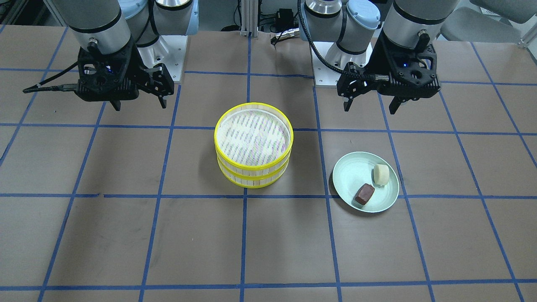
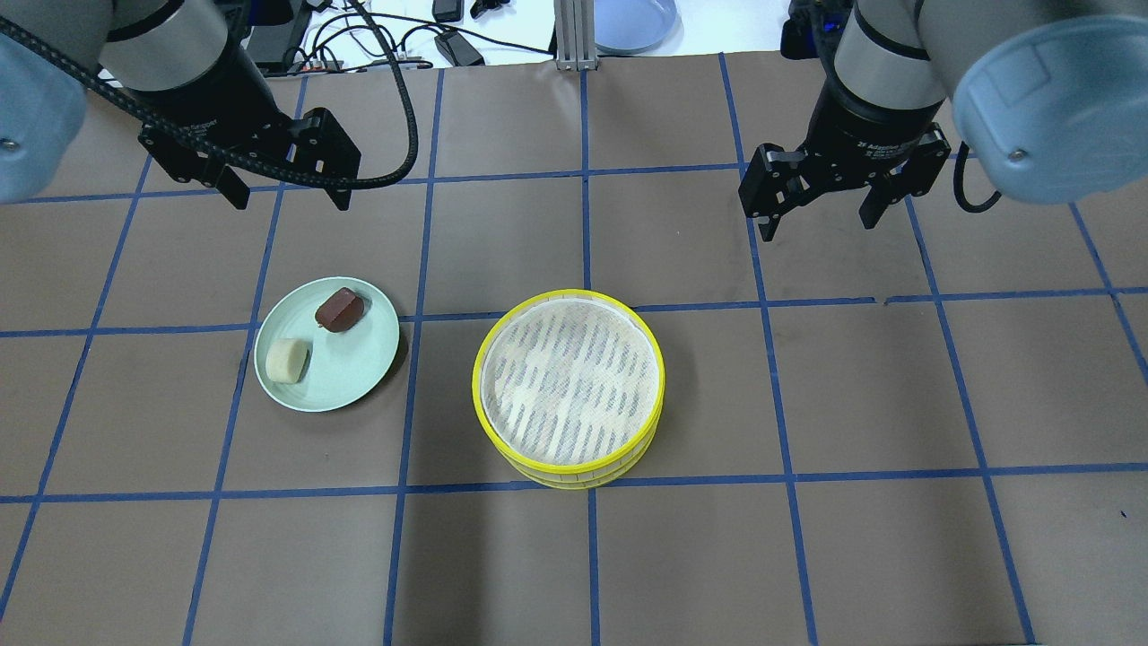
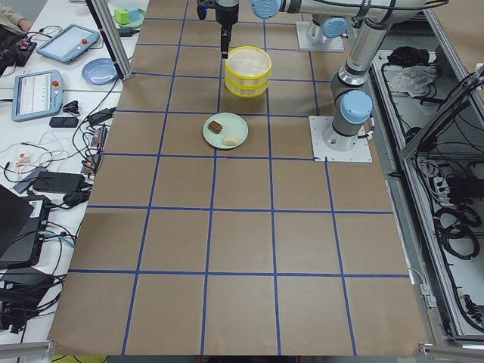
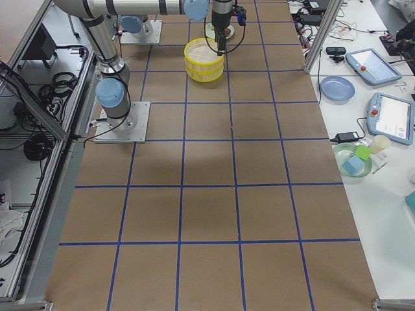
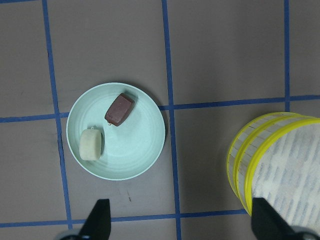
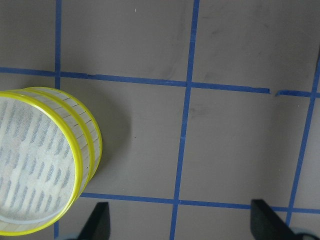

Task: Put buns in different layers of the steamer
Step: 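Reach left gripper to white bun on plate while right gripper reaches steamer rim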

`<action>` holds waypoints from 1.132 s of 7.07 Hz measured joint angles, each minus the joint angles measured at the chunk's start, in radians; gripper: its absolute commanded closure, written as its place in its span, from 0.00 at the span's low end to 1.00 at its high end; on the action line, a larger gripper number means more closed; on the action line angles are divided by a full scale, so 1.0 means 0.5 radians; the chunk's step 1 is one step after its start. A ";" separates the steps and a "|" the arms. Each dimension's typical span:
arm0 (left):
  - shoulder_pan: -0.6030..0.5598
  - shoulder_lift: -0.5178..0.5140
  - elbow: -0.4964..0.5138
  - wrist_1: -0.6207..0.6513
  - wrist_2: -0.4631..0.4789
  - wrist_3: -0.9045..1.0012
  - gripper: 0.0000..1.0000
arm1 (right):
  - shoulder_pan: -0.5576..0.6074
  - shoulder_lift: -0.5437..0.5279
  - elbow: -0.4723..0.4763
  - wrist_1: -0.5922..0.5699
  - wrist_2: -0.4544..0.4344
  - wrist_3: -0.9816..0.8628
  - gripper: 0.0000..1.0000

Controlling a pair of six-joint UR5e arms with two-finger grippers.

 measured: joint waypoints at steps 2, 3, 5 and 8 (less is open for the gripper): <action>-0.002 -0.004 -0.001 0.002 -0.001 0.004 0.00 | 0.000 0.001 -0.002 -0.013 0.000 0.000 0.00; 0.004 -0.010 -0.014 0.003 -0.001 0.012 0.00 | -0.002 0.002 -0.003 -0.024 0.004 0.003 0.00; 0.086 -0.033 -0.112 0.053 -0.002 0.151 0.00 | -0.003 0.003 -0.001 -0.037 0.018 0.018 0.00; 0.381 -0.163 -0.372 0.297 -0.001 0.562 0.01 | 0.086 0.017 0.054 0.014 0.072 0.209 0.00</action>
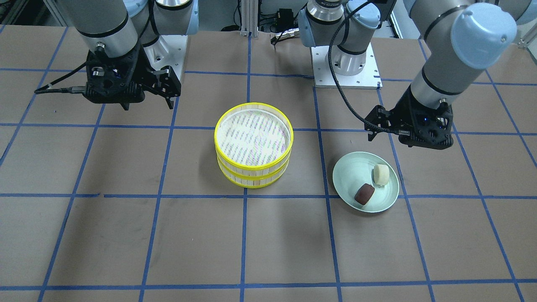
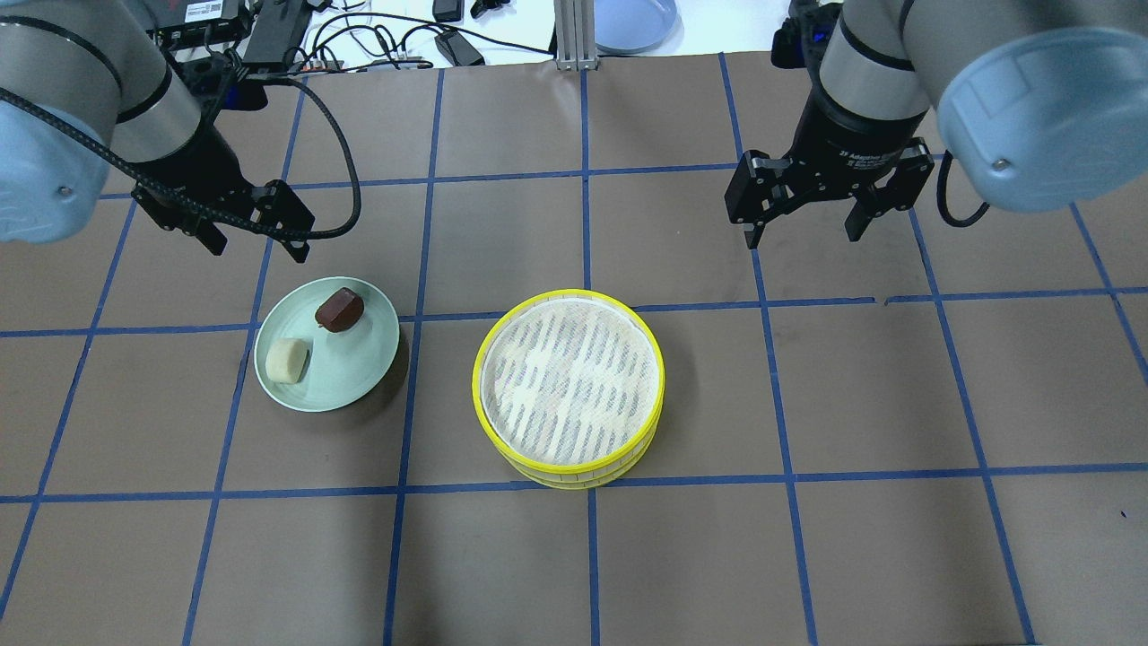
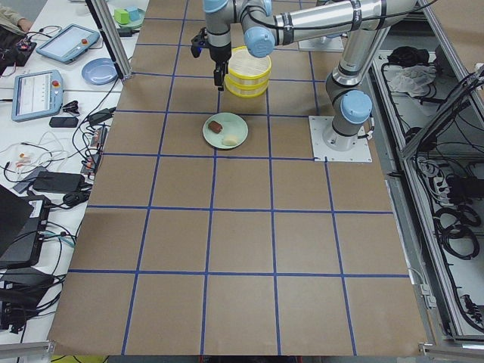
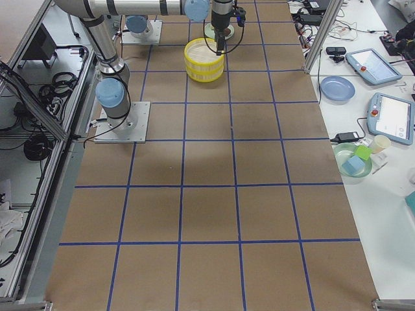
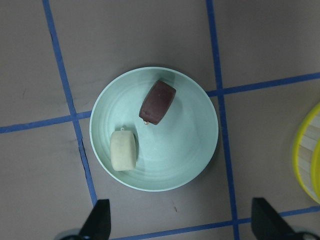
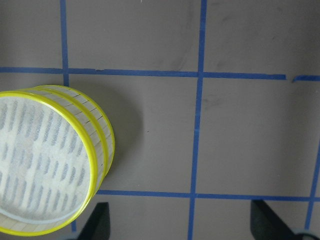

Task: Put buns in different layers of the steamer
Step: 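Reach left gripper to white bun on plate while right gripper reaches steamer rim, then grasp white bun with left gripper while right gripper lifts top steamer tier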

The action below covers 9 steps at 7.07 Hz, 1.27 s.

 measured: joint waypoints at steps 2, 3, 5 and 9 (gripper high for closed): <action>0.101 -0.166 -0.105 0.045 0.027 0.040 0.01 | 0.220 0.097 0.118 -0.011 0.067 0.183 0.04; 0.129 -0.255 -0.124 0.050 0.081 0.037 0.04 | 0.274 0.185 0.151 -0.020 0.087 0.205 0.04; 0.154 -0.406 -0.133 0.089 0.146 -0.013 0.04 | 0.312 0.378 0.189 -0.116 0.119 0.211 0.08; 0.162 -0.600 -0.138 0.257 0.171 -0.046 0.01 | 0.400 0.545 0.230 -0.265 0.077 0.213 0.94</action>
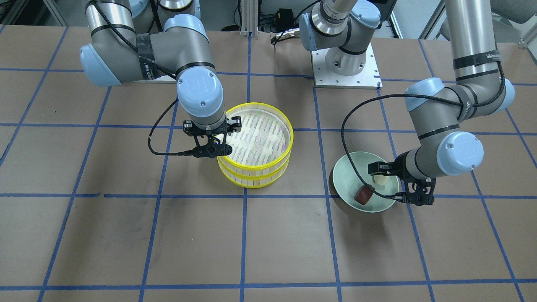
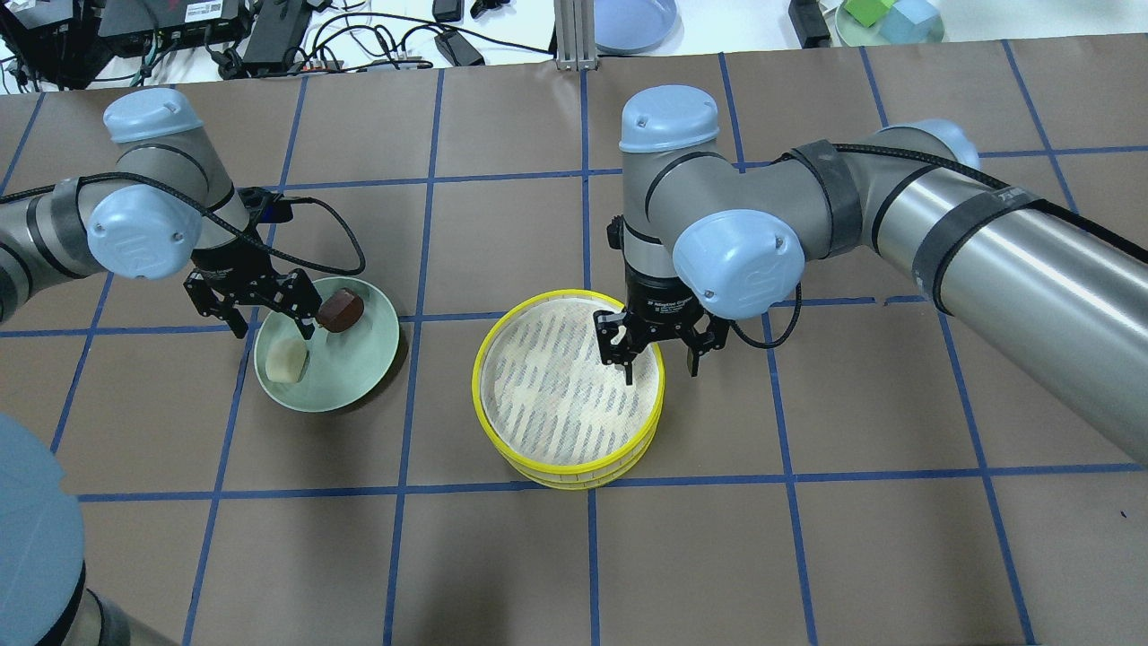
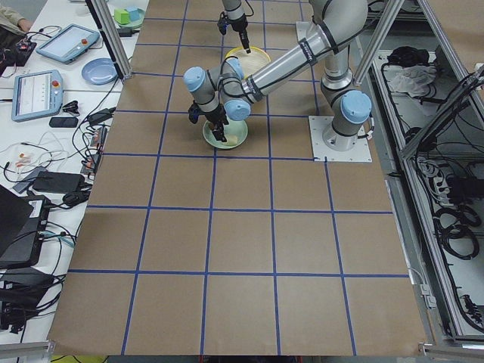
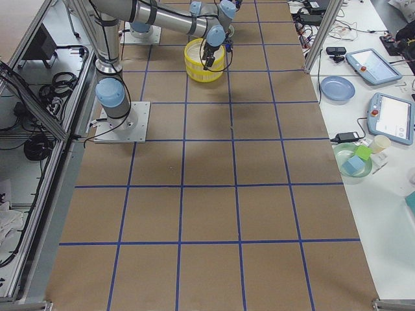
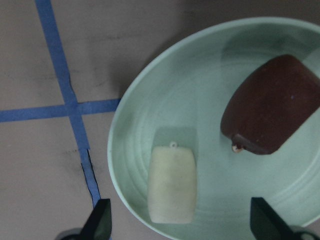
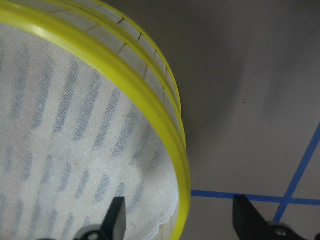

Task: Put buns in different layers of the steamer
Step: 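Grasp white bun with left gripper while right gripper lifts top steamer tier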

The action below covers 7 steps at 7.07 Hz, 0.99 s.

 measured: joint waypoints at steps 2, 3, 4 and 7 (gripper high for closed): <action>0.002 -0.023 -0.033 -0.009 0.007 -0.006 0.08 | -0.002 0.002 -0.004 0.000 0.001 -0.011 1.00; 0.002 -0.031 -0.056 -0.010 0.008 -0.004 0.36 | -0.006 -0.003 -0.007 0.002 -0.002 -0.019 1.00; 0.002 -0.035 -0.071 -0.010 0.008 0.006 0.64 | -0.012 -0.016 -0.015 0.004 -0.012 -0.027 1.00; 0.002 -0.053 -0.072 -0.005 0.047 0.086 1.00 | -0.174 -0.159 -0.138 0.138 -0.127 -0.110 1.00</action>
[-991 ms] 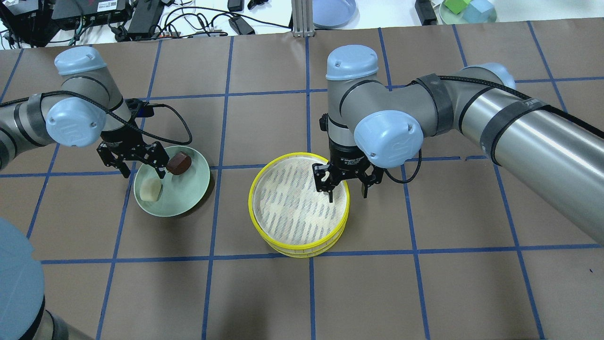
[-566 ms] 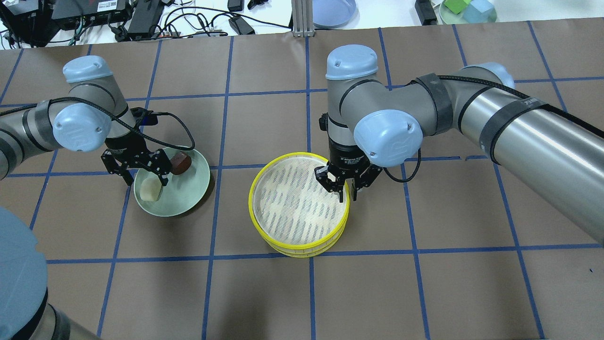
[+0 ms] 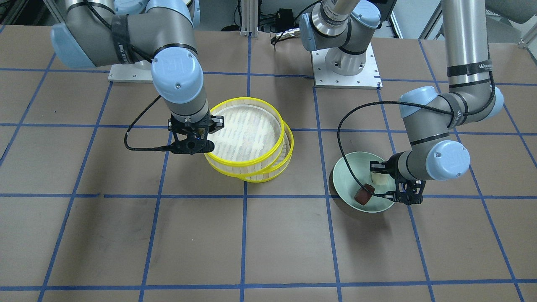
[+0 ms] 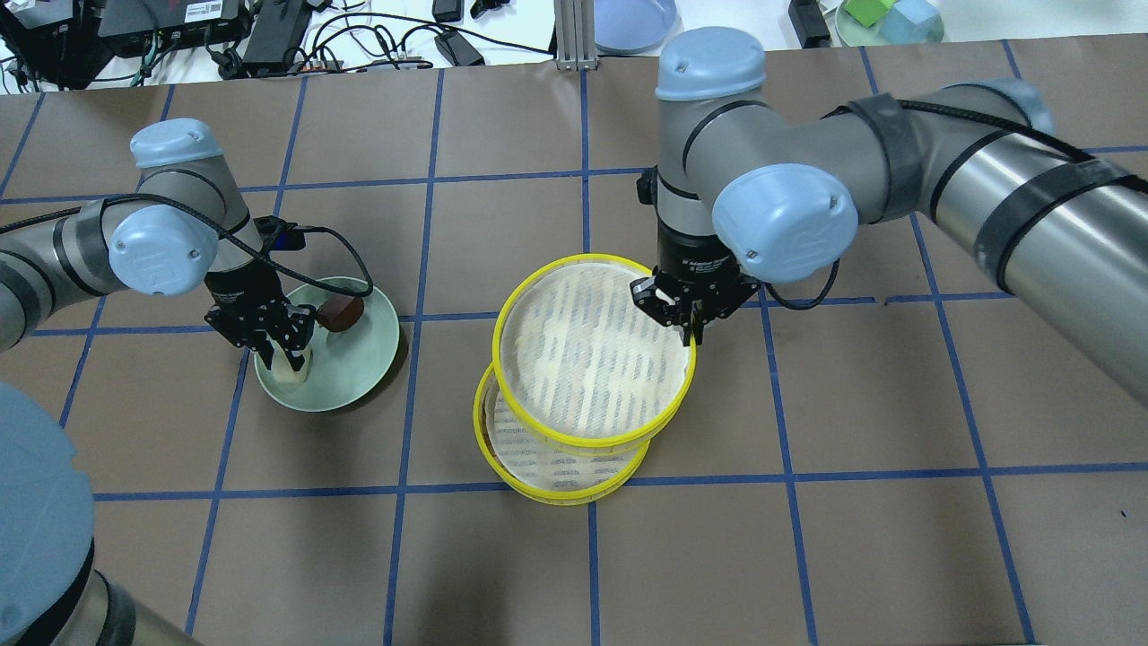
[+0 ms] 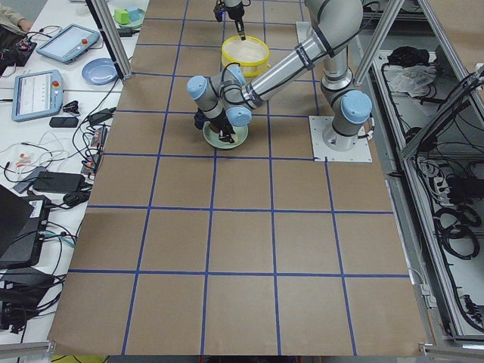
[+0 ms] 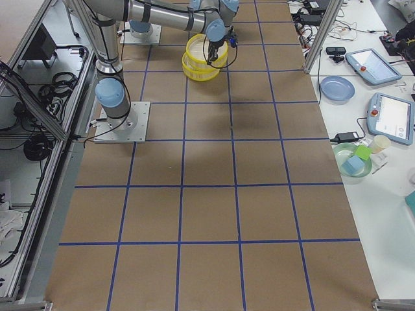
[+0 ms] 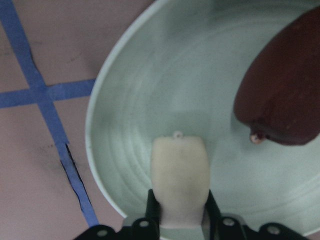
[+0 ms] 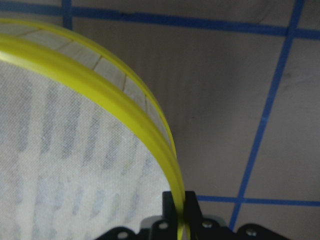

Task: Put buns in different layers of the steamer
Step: 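Grasp white bun with left gripper while right gripper lifts top steamer tier, then lift white bun with left gripper while right gripper moves top tier farther away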

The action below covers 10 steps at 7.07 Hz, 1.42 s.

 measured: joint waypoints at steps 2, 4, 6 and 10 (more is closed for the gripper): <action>-0.001 -0.015 0.016 0.023 -0.005 0.083 1.00 | -0.258 -0.135 -0.169 0.207 -0.054 -0.197 1.00; -0.024 0.029 0.067 0.038 -0.012 0.078 1.00 | -0.475 -0.232 -0.226 0.258 -0.168 -0.372 1.00; -0.091 0.167 0.249 -0.203 -0.049 0.025 1.00 | -0.587 -0.269 -0.227 0.284 -0.251 -0.523 1.00; -0.567 0.391 0.356 -0.538 -0.430 -0.734 1.00 | -0.604 -0.295 -0.204 0.290 -0.266 -0.633 1.00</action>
